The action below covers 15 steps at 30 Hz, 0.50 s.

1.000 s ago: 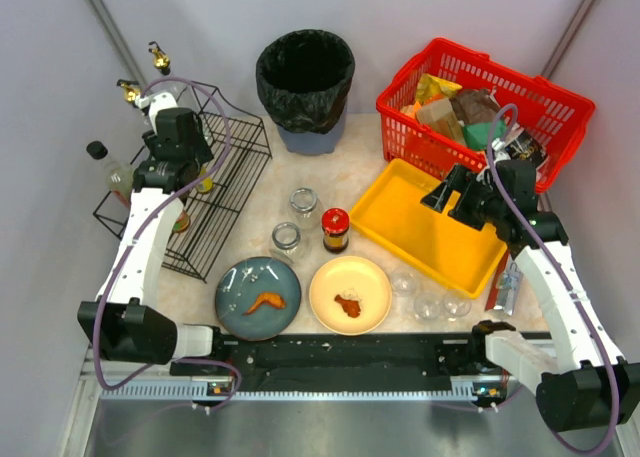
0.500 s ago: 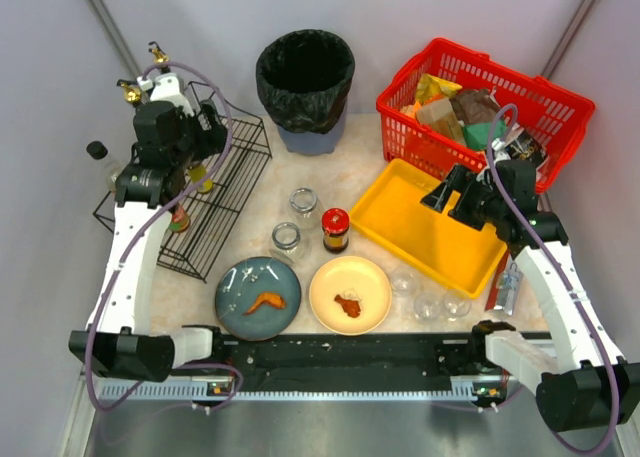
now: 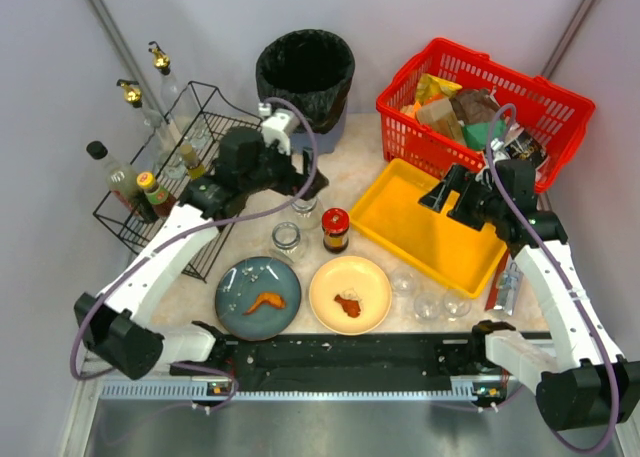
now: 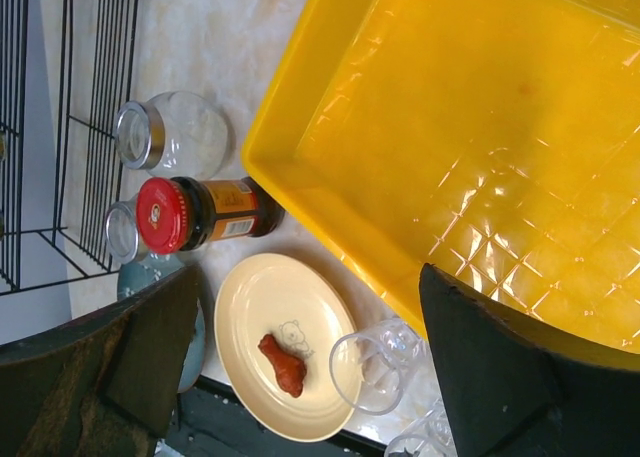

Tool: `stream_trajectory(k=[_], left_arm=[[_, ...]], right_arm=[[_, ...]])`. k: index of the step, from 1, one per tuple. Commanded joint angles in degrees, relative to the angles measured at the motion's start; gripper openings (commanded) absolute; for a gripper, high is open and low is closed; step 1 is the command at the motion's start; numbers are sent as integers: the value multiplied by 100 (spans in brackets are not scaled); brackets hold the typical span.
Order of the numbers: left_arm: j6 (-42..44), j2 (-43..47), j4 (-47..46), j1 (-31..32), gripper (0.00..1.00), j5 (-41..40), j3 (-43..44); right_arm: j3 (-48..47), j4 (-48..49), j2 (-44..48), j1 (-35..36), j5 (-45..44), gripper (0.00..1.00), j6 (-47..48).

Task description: Clear the kitchen counter

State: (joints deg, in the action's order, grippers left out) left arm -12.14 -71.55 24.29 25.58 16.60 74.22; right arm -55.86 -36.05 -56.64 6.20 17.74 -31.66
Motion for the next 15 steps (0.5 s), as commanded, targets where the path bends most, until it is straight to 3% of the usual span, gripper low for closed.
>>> stream_trajectory(k=[1,3,6,15], left_arm=[[-166,-403,-566,850,99,-384,-100],[-95,-640,-601,1211,99,-815,-135],[-297,-983,-479,1466,98,-1447,-127],[-359,-1607,-66,1862,98,-2363,-30]], right_arm=[[-31,63,127,-84,55,91,11],[-4,46,153,-84,28,99,2],[31,19,232,-84,-24,99,37],[119,-33,408,-75,-104,99,134]])
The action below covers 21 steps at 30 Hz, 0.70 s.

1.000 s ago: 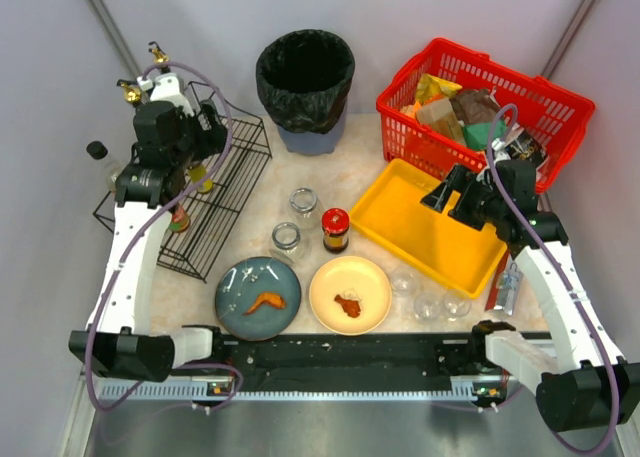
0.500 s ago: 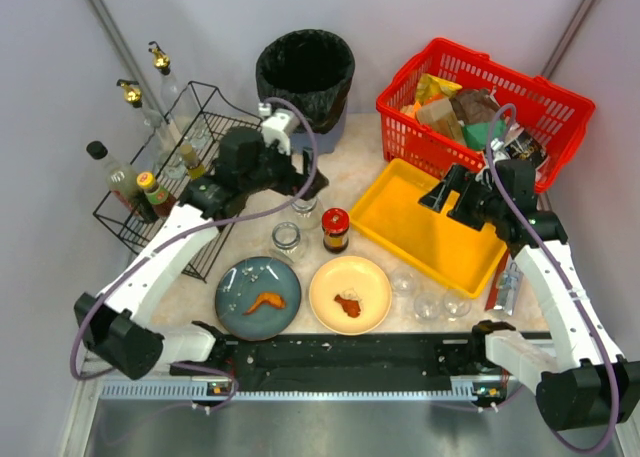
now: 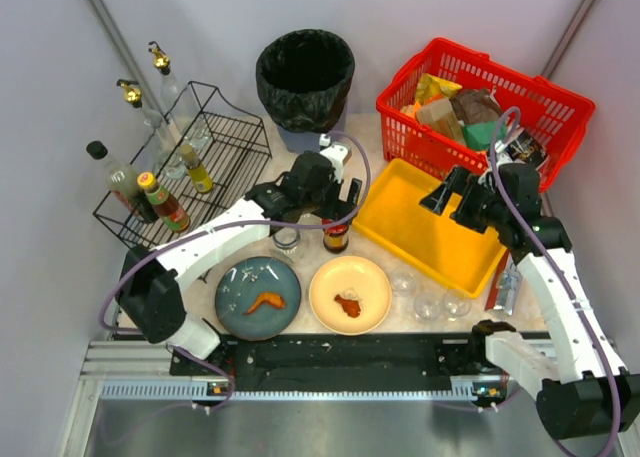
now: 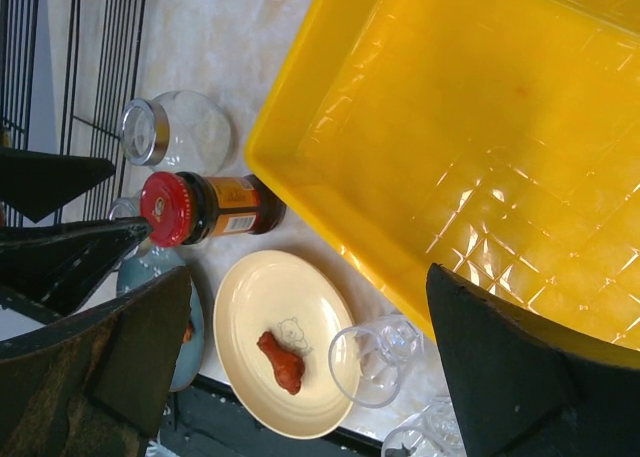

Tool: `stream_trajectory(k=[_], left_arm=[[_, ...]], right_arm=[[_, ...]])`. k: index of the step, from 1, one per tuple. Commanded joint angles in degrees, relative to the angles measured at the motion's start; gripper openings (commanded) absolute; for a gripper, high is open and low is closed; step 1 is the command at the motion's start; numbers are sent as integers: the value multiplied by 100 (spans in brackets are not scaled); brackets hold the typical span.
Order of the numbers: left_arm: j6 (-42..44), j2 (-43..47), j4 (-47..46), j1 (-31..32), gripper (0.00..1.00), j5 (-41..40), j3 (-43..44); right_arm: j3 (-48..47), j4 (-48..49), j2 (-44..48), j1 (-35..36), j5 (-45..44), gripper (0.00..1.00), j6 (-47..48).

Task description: Clear the kitchen counter

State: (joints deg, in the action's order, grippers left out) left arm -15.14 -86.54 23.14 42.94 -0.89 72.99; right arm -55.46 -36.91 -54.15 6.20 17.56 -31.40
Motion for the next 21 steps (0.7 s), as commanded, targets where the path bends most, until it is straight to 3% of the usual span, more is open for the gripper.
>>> stream_trajectory(k=[1,8,16,21], left_arm=[[-60,-161,68,136,98,-597,75],[-411,-556,709,171,92,-562,180],[-534,-636,499,206,84,-412,-101],[-534,-759,595,215,59,-491,57]], right_arm=[[106,52,159,-83,-86,99,108],[106,8,185,-84,-139,99,169],[88,-10,168,-92,-183,99,239],[27,-18,159,-84,-201,99,292]])
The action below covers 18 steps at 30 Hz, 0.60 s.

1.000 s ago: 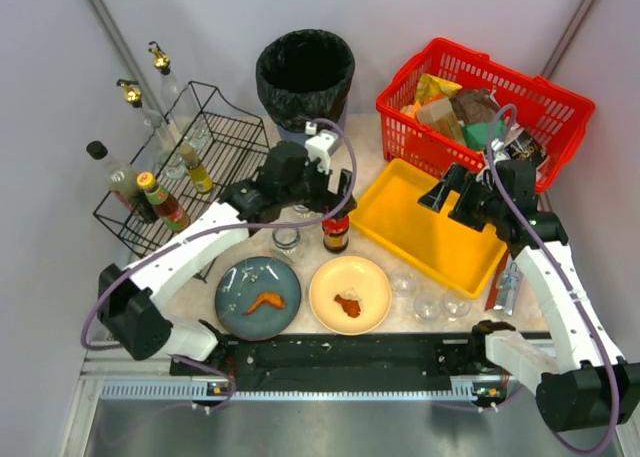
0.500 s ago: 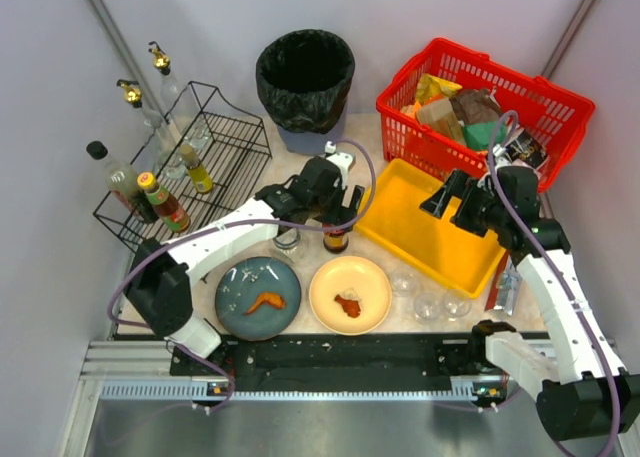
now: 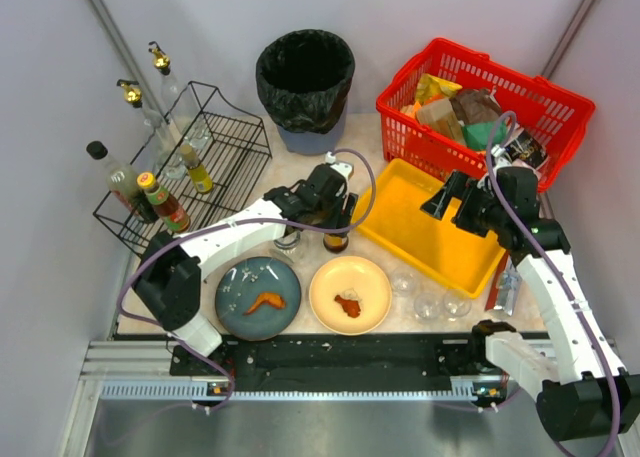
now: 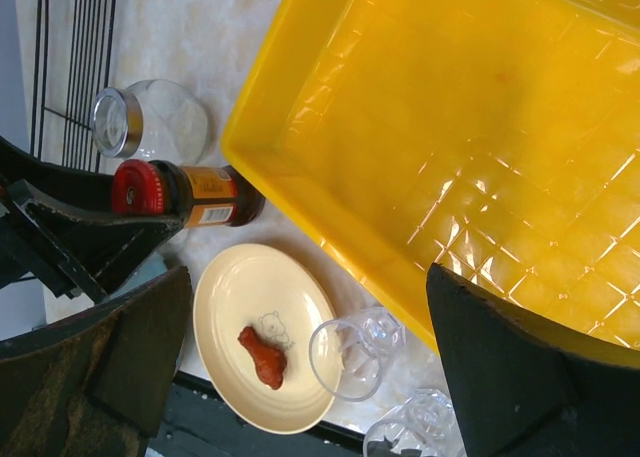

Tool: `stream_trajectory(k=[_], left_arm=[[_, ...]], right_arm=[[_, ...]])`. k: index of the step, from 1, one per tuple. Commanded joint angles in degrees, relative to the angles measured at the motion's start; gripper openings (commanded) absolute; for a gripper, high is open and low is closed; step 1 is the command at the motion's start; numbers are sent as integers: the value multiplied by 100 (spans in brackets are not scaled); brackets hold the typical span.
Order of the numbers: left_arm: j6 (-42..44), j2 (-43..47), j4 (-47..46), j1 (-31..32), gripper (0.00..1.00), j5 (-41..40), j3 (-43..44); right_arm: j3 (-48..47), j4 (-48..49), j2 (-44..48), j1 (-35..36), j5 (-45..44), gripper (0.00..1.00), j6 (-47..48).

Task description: Clear the kitchen counter

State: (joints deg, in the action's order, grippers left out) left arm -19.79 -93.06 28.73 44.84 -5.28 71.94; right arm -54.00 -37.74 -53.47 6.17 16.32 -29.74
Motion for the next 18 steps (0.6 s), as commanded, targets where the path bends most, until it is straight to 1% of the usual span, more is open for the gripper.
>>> stream_trajectory(k=[1,3,6,11,15,18], left_arm=[[-60,-81,88,25,54,-70,197],[-16,33,141,25,46,-122,267],[45,252,238,25,41,-298,469],[37,674,431,16,40,-667,1066],[89,1095,265,16,39,-1027,1339],[195,1290,361,-19,40,-1396,1690]], right_arm=[[-128,65,91,-90,-85,99,143],[-120,47,118,-99,-102,99,152],[-120,38,118,-99,-111,99,170],[-128,21,109,-108,-120,99,196],[-146,3,109,-116,-111,98,214],[-155,-6,109,-108,-111,98,223]])
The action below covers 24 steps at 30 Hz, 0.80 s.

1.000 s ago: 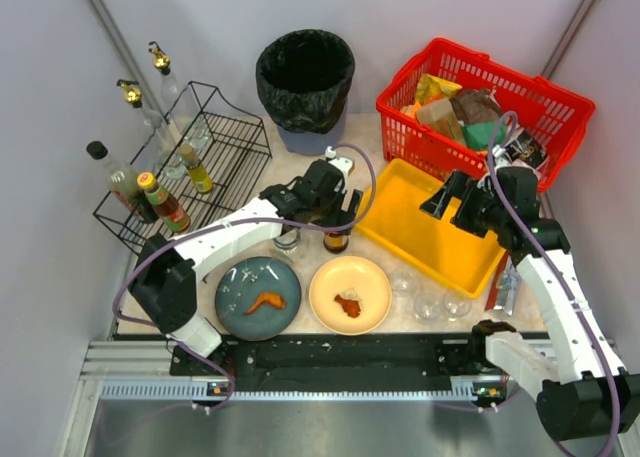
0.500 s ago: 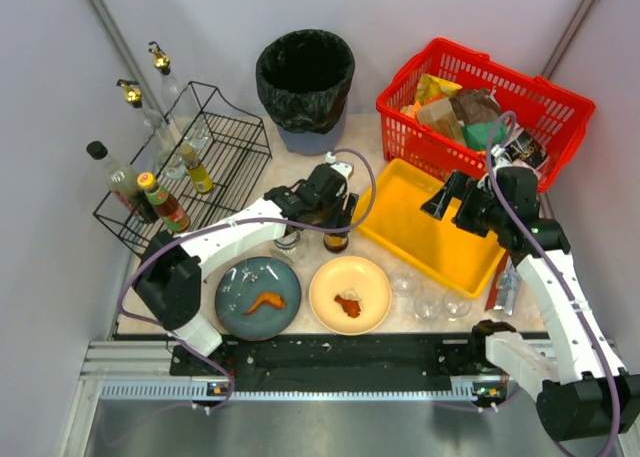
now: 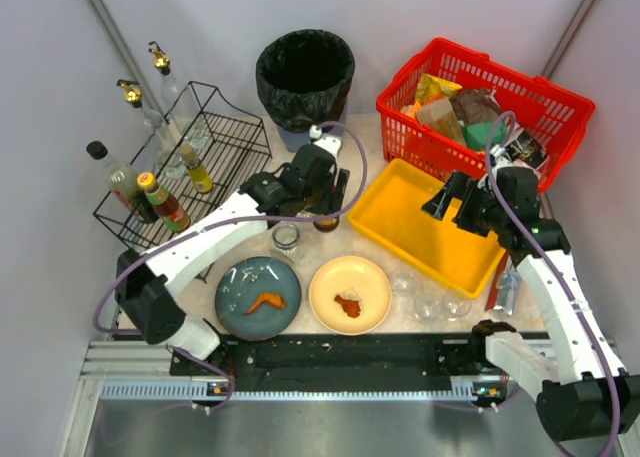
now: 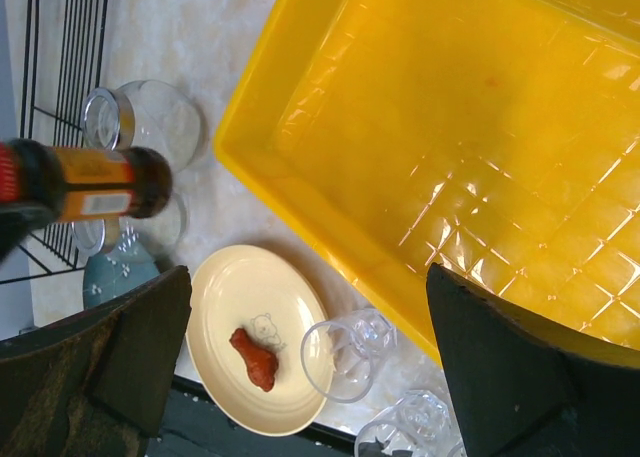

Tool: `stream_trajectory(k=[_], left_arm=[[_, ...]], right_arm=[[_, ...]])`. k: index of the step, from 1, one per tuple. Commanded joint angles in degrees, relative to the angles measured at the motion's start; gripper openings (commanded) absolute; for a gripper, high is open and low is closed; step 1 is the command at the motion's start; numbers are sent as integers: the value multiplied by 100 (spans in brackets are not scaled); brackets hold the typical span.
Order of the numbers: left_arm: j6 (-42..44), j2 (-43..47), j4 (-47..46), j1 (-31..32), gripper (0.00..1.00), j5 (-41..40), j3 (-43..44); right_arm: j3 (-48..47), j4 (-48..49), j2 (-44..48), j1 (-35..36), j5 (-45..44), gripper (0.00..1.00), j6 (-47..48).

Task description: Clear the kitchen counter

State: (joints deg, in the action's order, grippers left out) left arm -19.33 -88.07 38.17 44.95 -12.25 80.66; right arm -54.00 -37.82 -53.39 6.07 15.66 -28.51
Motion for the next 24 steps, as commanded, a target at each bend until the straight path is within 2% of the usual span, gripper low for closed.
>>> stream_trajectory(k=[1,5,16,24], left_arm=[[175,818,-513,-47,40,-865,959],[219,923,-407,-345,41,-1297,1364],[351,792,-600,-1963,39,-1508,2155],[624,177,-619,-2745,39,-1473,2568]], right_arm=[[-146,12,100,-105,-46,98,100],[-164,-6,118,-106,-37,98,127],[-173,-32,188,-132,-98,98,179],[-190,-58,197,-149,-221,98,232]])
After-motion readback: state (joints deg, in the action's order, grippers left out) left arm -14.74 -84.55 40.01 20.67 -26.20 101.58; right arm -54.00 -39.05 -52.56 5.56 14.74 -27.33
